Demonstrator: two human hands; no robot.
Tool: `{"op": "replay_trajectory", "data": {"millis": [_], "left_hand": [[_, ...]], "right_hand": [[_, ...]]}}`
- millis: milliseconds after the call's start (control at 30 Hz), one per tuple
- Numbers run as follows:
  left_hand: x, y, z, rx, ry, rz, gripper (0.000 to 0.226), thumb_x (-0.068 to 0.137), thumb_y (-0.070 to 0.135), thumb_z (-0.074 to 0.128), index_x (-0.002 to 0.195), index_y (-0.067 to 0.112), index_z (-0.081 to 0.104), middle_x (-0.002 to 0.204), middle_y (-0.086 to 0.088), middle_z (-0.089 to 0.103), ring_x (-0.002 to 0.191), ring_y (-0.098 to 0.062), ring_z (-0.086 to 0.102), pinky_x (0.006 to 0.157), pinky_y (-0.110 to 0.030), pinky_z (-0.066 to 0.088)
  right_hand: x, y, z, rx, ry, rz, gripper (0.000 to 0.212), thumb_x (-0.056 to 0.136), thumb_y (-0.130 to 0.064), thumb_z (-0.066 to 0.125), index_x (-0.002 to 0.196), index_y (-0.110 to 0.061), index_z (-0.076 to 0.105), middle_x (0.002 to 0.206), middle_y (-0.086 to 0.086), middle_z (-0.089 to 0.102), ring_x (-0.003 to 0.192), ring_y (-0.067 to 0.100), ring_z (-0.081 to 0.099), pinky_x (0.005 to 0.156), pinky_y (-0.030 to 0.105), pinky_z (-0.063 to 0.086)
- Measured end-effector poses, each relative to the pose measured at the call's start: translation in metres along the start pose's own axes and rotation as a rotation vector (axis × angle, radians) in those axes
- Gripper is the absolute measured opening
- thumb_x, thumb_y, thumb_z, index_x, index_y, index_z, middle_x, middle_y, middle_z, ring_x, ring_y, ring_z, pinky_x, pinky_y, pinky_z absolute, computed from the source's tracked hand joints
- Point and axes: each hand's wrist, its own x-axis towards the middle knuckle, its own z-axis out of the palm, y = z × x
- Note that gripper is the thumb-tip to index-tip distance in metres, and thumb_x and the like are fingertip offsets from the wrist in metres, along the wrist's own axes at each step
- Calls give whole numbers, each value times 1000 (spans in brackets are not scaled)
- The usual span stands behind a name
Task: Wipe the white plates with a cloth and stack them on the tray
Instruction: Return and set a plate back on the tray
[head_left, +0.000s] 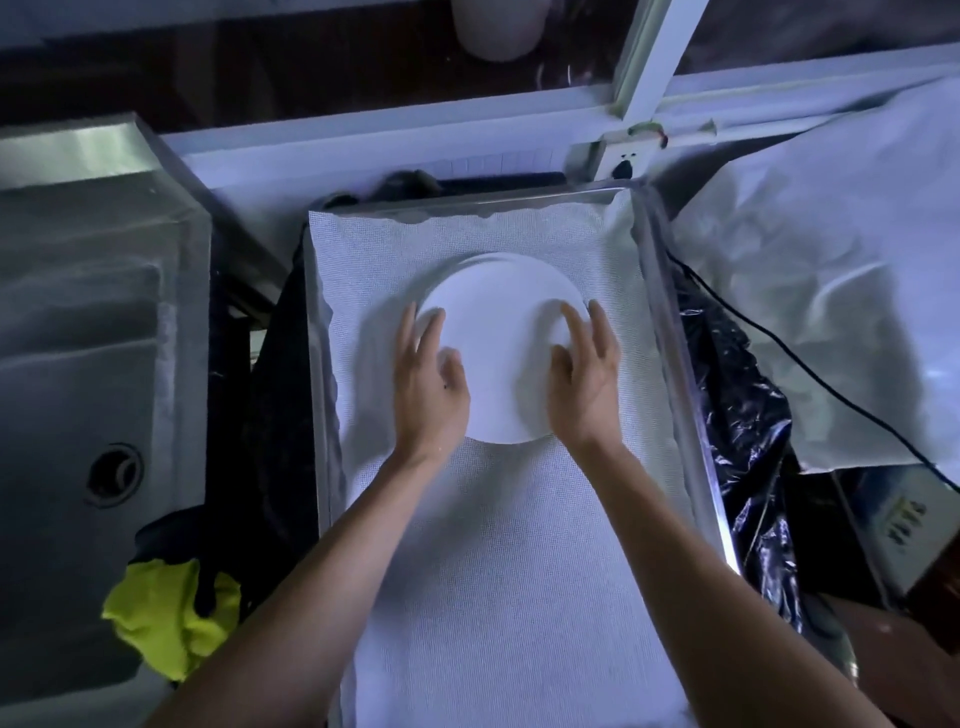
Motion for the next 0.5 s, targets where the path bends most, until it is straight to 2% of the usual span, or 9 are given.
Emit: {"op": "replay_trajectory", "data": {"millis": [67,167,300,400,500], "left_hand": [[6,0,2,-16,16,-8,43,99,0,53,142,3,53,162,-11,32,150,-17,28,98,6,18],[13,-1,4,-55,51,-17,45,94,-2,57,138,6,58,157,-8,41,148,-20,33,104,1,20],[16,-4,8,-159,103,-36,43,87,-7,61,128,6,65,147,-5,53,143,-19,42,109,-17,34],[16,-7,8,-235,104,-60,45,85,-8,62,127,8,68,149,-10,52,140,-14,44,104,-9,35],[14,-7,5,-250,108,-81,44,86,-6,63,126,10,69,151,-7,51,140,-11,45,106,-13,36]], "right_hand": [[3,0,2,23,13,10,47,101,-3,44,147,-11,44,161,19,25,149,33,20,122,46,20],[4,-4,5,93,46,59,48,99,-6,47,146,-14,47,161,13,27,149,30,22,122,46,21],[3,-6,6,155,70,90,46,95,-11,53,139,-20,55,161,9,29,148,28,27,120,46,27],[0,-7,5,178,80,113,43,93,-13,57,134,-25,61,162,5,29,148,25,27,120,49,29],[-9,-10,5,185,113,130,40,90,-16,59,130,-25,65,161,5,32,146,24,31,119,48,30]]}}
